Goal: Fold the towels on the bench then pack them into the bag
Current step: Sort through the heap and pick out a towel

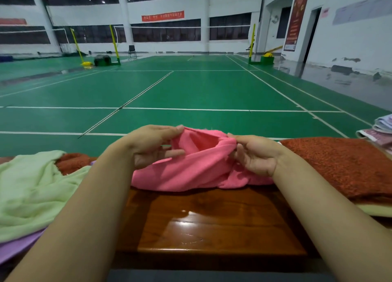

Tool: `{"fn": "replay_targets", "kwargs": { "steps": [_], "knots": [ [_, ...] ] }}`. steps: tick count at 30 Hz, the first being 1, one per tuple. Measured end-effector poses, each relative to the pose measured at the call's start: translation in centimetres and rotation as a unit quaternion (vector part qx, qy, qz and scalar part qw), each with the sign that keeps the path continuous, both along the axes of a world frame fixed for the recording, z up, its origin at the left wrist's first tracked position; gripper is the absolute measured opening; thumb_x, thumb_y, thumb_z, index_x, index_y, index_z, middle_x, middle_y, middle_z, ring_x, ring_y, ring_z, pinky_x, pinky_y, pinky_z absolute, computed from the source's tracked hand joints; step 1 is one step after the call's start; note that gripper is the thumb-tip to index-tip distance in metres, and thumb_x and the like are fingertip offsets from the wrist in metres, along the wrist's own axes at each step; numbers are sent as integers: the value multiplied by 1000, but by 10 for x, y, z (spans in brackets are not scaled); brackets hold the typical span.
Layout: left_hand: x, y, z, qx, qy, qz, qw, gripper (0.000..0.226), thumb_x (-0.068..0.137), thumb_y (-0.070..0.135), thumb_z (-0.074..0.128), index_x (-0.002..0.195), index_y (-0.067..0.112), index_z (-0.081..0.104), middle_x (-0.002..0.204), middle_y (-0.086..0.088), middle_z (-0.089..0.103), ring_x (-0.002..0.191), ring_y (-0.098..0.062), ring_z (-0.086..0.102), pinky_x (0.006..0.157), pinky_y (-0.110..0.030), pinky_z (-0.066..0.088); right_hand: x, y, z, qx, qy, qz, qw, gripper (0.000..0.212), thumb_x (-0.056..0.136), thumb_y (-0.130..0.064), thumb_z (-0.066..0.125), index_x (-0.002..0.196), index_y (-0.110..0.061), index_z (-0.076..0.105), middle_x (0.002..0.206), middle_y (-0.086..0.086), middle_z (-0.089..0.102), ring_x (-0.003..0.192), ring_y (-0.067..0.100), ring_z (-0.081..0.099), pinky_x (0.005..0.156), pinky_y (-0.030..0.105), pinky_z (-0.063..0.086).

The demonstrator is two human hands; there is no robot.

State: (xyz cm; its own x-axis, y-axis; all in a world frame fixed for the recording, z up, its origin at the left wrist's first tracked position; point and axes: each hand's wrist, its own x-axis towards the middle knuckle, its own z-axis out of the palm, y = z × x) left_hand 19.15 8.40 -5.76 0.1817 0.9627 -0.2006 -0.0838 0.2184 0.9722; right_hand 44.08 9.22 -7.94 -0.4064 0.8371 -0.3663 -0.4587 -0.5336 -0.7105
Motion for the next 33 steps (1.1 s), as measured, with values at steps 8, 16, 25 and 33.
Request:
{"fn": "replay_targets", "kwargs": {
  "steps": [8,16,25,33],
  "knots": [
    [1,9,9,145,36,96,984,16,101,26,59,95,15,67,95,-8,58,81,-14,57,83,-33,58,10,-16,24,211,-313,85,922,38,85,-51,66,86,-13,67,58,-1,60,37,2,38,34,12,18],
    [-7,22,-25,180,92,219,955,25,95,34,70,84,12,74,75,-15,69,70,-26,60,62,-37,49,16,-31,23,228,-296,196,907,25,87,-39,61,90,-19,76,58,-5,61,43,1,51,36,12,38],
    [21,20,-32,238,101,334,906,29,97,38,66,73,21,70,68,9,64,67,-9,52,67,-29,43,35,-20,30,226,-148,60,961,21,82,-31,71,92,-13,75,68,1,60,46,5,56,36,12,44],
    [-4,22,24,296,198,332,874,31,97,42,64,100,14,78,89,-1,72,82,-12,59,81,-32,47,41,-12,65,274,-349,26,896,34,69,-42,80,90,-18,69,71,-2,65,58,5,58,48,20,52]
  ]
}}
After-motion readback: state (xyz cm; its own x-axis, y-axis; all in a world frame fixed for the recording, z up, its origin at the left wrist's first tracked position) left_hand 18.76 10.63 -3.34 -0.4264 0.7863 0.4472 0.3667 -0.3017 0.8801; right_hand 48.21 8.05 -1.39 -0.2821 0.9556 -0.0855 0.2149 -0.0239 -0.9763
